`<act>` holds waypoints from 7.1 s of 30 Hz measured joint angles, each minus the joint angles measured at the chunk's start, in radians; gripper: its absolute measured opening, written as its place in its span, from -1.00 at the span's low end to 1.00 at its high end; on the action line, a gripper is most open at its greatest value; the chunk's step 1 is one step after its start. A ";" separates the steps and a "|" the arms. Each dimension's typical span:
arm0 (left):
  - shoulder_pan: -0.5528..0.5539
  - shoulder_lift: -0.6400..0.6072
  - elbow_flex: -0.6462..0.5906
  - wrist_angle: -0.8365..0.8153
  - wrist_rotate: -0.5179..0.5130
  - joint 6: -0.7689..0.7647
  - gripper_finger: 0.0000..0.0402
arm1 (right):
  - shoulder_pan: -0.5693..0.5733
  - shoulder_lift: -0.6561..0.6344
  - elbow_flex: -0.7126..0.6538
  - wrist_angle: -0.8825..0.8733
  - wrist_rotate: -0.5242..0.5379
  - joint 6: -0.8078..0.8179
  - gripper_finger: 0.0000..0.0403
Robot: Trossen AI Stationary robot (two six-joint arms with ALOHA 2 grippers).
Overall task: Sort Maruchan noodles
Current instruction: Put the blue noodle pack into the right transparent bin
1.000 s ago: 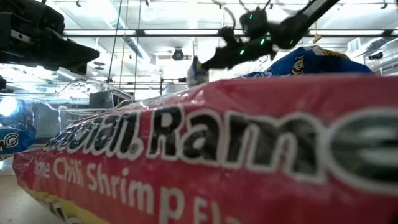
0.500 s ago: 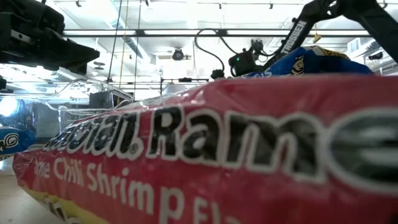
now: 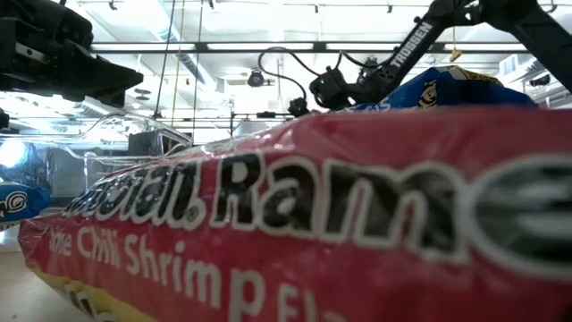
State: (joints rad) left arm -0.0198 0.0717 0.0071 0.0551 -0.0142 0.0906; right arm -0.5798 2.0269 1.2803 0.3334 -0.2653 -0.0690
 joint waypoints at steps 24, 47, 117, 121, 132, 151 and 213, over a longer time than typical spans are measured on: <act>0.000 0.000 0.000 0.000 0.000 0.000 -0.72 | 0.028 -0.005 0.392 -0.757 0.191 -0.126 0.03; 0.000 0.000 0.000 0.000 0.000 0.000 -0.72 | 0.025 0.375 0.849 -1.113 0.154 -0.405 -0.50; 0.000 0.000 0.000 0.000 0.001 0.000 -0.72 | 0.111 0.077 0.488 -0.778 0.194 -0.305 0.00; 0.000 0.000 0.000 -0.001 0.000 0.000 -0.72 | 0.116 0.154 0.553 -0.824 0.211 -0.301 0.14; 0.000 0.000 0.000 0.000 0.000 0.000 -0.72 | 0.115 0.247 0.646 -0.956 0.253 -0.347 -0.09; 0.000 0.000 0.000 0.000 0.000 0.000 -0.72 | 0.084 0.091 0.646 -0.870 0.218 -0.325 -0.98; 0.000 0.000 0.000 0.000 0.000 0.000 -0.72 | 0.053 0.000 0.115 -0.080 -0.091 -0.001 -0.96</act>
State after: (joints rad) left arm -0.0199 0.0716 0.0072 0.0551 -0.0141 0.0906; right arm -0.5264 2.0266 1.3949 0.2537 -0.3562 -0.0701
